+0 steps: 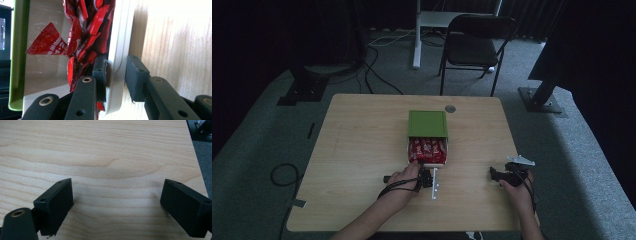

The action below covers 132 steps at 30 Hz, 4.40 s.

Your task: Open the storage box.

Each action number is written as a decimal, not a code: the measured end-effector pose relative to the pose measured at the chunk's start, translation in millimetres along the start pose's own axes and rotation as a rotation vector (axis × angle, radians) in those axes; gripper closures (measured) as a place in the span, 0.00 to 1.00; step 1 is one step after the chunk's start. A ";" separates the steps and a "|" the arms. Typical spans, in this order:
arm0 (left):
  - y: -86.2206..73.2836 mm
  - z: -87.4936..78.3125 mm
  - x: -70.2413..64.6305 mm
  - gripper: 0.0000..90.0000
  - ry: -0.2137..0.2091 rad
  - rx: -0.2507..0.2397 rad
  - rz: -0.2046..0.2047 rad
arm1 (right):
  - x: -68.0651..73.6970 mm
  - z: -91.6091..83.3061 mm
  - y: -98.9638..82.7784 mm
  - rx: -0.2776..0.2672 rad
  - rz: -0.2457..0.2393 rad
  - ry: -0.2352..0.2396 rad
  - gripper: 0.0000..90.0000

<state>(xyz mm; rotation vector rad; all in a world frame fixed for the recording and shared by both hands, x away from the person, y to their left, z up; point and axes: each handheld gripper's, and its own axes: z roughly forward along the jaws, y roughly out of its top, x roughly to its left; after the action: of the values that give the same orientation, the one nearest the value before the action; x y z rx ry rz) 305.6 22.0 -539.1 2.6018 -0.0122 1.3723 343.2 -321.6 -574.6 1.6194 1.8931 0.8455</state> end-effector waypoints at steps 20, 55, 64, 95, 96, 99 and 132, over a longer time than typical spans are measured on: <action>-0.3 -13.7 -10.2 0.80 -0.006 -0.003 0.004 | 0.0 0.0 0.0 0.000 0.000 0.000 0.12; 2.6 -38.8 -28.7 0.80 -0.043 0.007 0.024 | -0.1 0.0 0.0 0.000 -0.002 0.000 0.12; 2.1 -43.6 -33.1 0.80 -0.038 0.000 0.022 | -0.1 0.0 0.0 0.000 -0.002 0.000 0.12; -13.6 -74.8 -15.2 0.74 -0.139 -0.165 -0.219 | 0.0 0.0 0.0 0.000 -0.001 0.000 0.12; -13.6 -74.8 -15.2 0.74 -0.139 -0.165 -0.219 | 0.0 0.0 0.0 0.000 -0.001 0.000 0.12; -24.0 -82.0 -1.7 0.74 -0.143 -0.201 -0.310 | -0.1 0.0 0.0 0.000 -0.002 0.000 0.12; -121.6 -74.9 45.5 0.69 -0.064 -0.284 -0.828 | 0.0 0.0 -0.1 0.000 -0.002 -0.001 0.12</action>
<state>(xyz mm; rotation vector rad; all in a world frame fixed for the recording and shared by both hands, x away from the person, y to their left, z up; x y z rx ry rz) 282.5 158.5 -481.7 2.0242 0.7141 0.8924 343.2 -321.7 -574.6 1.6174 1.8935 0.8446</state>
